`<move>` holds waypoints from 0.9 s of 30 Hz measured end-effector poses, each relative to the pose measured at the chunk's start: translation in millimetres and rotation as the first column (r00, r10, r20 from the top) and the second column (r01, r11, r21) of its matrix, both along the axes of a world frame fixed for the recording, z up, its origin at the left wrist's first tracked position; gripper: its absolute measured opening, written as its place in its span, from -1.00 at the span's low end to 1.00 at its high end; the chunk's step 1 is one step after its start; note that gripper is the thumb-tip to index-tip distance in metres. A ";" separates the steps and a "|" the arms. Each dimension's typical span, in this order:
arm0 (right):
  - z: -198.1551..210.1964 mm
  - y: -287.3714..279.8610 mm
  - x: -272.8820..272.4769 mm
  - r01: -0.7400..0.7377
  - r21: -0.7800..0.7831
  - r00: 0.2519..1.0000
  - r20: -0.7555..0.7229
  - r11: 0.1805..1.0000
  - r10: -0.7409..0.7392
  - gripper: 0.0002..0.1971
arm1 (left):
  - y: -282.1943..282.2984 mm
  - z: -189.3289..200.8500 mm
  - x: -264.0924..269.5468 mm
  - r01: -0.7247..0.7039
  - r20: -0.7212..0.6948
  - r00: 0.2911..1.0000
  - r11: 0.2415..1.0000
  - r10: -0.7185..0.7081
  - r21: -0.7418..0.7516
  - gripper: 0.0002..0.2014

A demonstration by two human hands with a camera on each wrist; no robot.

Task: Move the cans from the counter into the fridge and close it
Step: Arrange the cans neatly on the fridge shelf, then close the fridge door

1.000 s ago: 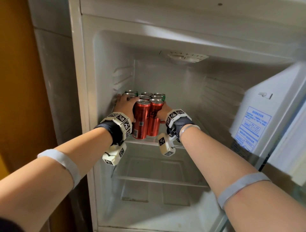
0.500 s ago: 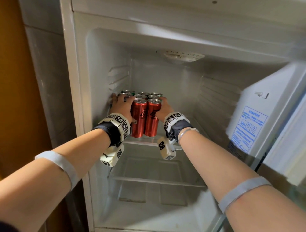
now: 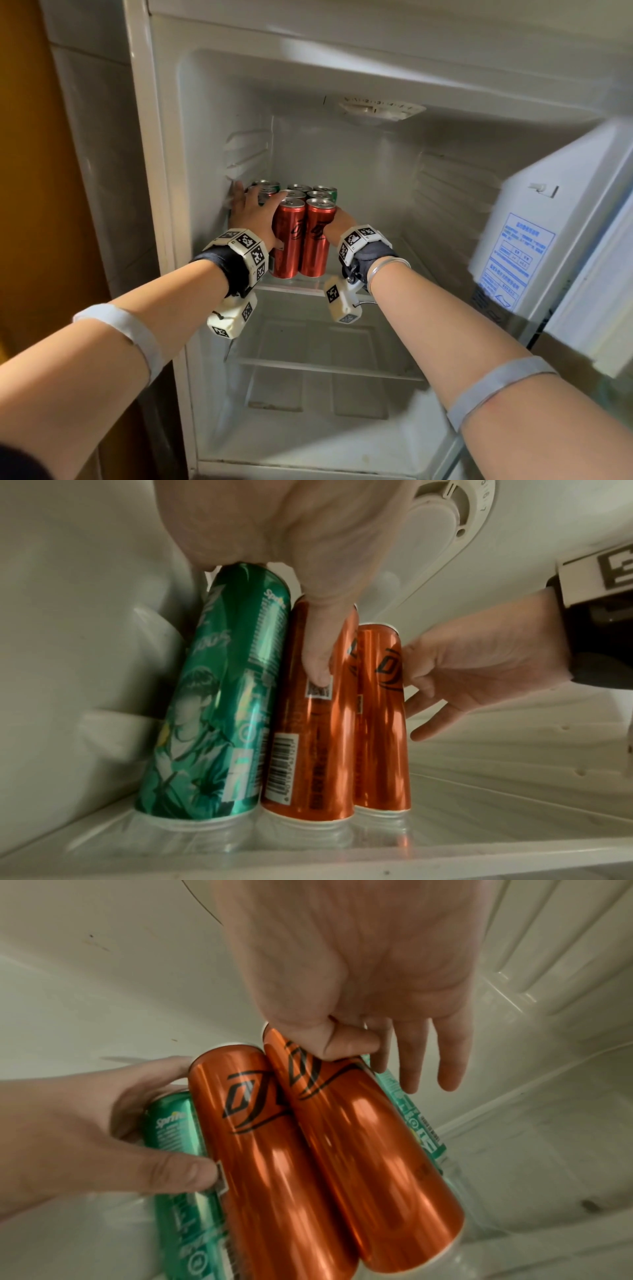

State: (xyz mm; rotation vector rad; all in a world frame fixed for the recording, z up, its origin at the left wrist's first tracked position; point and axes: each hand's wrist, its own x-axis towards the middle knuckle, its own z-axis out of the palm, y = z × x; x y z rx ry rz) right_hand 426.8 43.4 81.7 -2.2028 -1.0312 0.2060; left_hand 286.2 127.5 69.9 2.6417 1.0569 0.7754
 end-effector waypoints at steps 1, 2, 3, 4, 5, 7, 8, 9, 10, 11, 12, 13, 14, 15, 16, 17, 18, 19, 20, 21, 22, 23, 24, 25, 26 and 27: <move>-0.8 0.5 -0.2 -0.002 -0.005 1.000 -0.002 1.000 0.002 -0.71 | -0.6 0.0 -0.4 0.003 -0.002 1.000 1.000 -0.003 0.001 -0.02; -1.8 1.0 0.1 -0.007 -0.011 1.000 0.002 1.000 0.007 -0.72 | -1.2 0.4 -1.1 0.008 -0.004 1.000 1.000 -0.008 0.000 -0.02; -3.0 1.8 0.8 -0.011 -0.019 1.000 0.006 1.000 0.011 -0.73 | -1.9 0.5 -1.8 0.010 -0.007 1.000 1.000 -0.010 -0.001 -0.03; -4.1 2.0 1.3 -0.015 -0.027 1.000 0.012 1.000 0.015 -0.73 | -2.6 0.6 -2.5 0.011 -0.009 1.000 1.000 -0.011 -0.001 -0.03; -3.8 0.0 -0.3 -0.013 -0.036 1.000 0.019 0.999 0.013 -0.73 | -3.6 0.5 -3.1 0.007 -0.009 1.000 1.000 -0.007 0.002 -0.03; 1.2 -8.5 -6.9 0.004 -0.043 1.000 0.031 0.999 -0.002 -0.67 | -6.6 1.3 -4.7 -0.008 -0.003 1.000 1.000 0.008 0.013 -0.03; 3.4 -12.6 -8.5 0.018 -0.047 0.999 0.038 0.999 -0.016 -0.63 | -9.2 2.0 -6.2 -0.013 0.002 1.000 1.000 0.013 0.018 -0.04; 4.9 -16.4 -9.3 0.038 -0.058 0.998 0.047 0.998 -0.035 -0.58 | -12.0 3.0 -8.0 -0.015 0.009 1.000 1.000 0.015 0.021 -0.05; 6.0 -20.5 -10.5 0.062 -0.065 0.997 0.060 0.996 -0.059 -0.53 | -15.2 3.6 -10.6 -0.013 0.019 1.000 1.000 0.013 0.020 -0.05; 6.8 -25.4 -13.5 0.084 -0.062 0.994 0.075 0.994 -0.080 -0.48 | -18.9 3.8 -13.9 -0.008 0.027 1.000 1.000 0.007 0.018 -0.06; 7.4 -30.9 -17.4 0.097 -0.044 0.992 0.090 0.994 -0.093 -0.45 | -22.8 3.8 -17.5 0.002 0.031 1.000 1.000 -0.003 0.019 -0.07; 8.0 -37.1 -22.7 0.108 -0.021 0.990 0.096 0.994 -0.106 -0.44 | -27.7 4.0 -21.6 0.014 0.034 0.999 1.000 -0.014 0.022 -0.08; 8.2 -43.3 -28.6 0.122 0.001 0.987 0.103 0.993 -0.121 -0.44 | -33.1 4.6 -26.2 0.026 0.037 0.999 0.999 -0.027 0.029 -0.09; 8.4 -50.7 -34.9 0.136 0.009 0.985 0.110 0.991 -0.136 -0.44 | -38.7 4.6 -31.2 0.041 0.036 0.998 0.999 -0.042 0.031 -0.10; 8.1 -59.2 -41.7 0.144 0.012 0.982 0.120 0.990 -0.144 -0.46 | -46.7 5.5 -37.6 0.059 0.038 0.997 0.998 -0.060 0.035 -0.11; 7.3 -67.8 -48.8 0.148 0.011 0.979 0.138 0.989 -0.148 -0.49 | -54.3 5.6 -44.1 0.078 0.044 0.996 0.996 -0.079 0.039 -0.13; 5.9 -76.8 -57.1 0.153 0.007 0.975 0.159 0.988 -0.153 -0.51 | -63.0 4.9 -51.8 0.099 0.054 0.993 0.994 -0.101 0.045 -0.14; 3.7 -86.4 -66.1 0.162 0.004 0.972 0.173 0.987 -0.160 -0.53 | -71.3 3.4 -59.7 0.121 0.068 0.990 0.992 -0.124 0.042 -0.16; 1.0 -96.1 -76.4 0.175 0.007 0.969 0.177 0.985 -0.173 -0.54 | -79.3 1.2 -68.3 0.143 0.082 0.986 0.989 -0.146 0.037 -0.17; -2.8 -105.9 -87.4 0.191 0.006 0.967 0.170 0.981 -0.190 -0.53 | -87.0 -1.9 -77.5 0.158 0.089 0.983 0.987 -0.160 0.032 -0.18; -7.2 -115.6 -98.0 0.207 0.002 0.966 0.156 0.978 -0.205 -0.50 | -94.6 -6.3 -86.1 0.161 0.084 0.983 0.987 -0.162 0.026 -0.19; -11.5 -125.9 -108.9 0.218 -0.003 0.966 0.145 0.976 -0.216 -0.47 | -102.3 -11.1 -94.5 0.162 0.077 0.984 0.986 -0.164 0.030 -0.20; -15.9 -136.7 -120.6 0.226 -0.004 0.965 0.138 0.974 -0.224 -0.45 | -110.2 -15.7 -102.5 0.171 0.069 0.982 0.984 -0.174 0.040 -0.22; -19.9 -148.1 -131.9 0.234 -0.008 0.964 0.132 0.972 -0.231 -0.43 | -118.3 -20.2 -110.2 0.191 0.062 0.979 0.981 -0.193 0.044 -0.24; -23.8 -159.7 -142.3 0.244 -0.015 0.962 0.127 0.970 -0.240 -0.42 | -127.8 -23.8 -117.8 0.209 0.058 0.976 0.977 -0.211 0.043 -0.25; -27.1 -171.4 -151.9 0.256 -0.024 0.960 0.126 0.966 -0.251 -0.42 | -136.3 -27.7 -123.9 0.226 0.053 0.972 0.973 -0.228 0.036 -0.26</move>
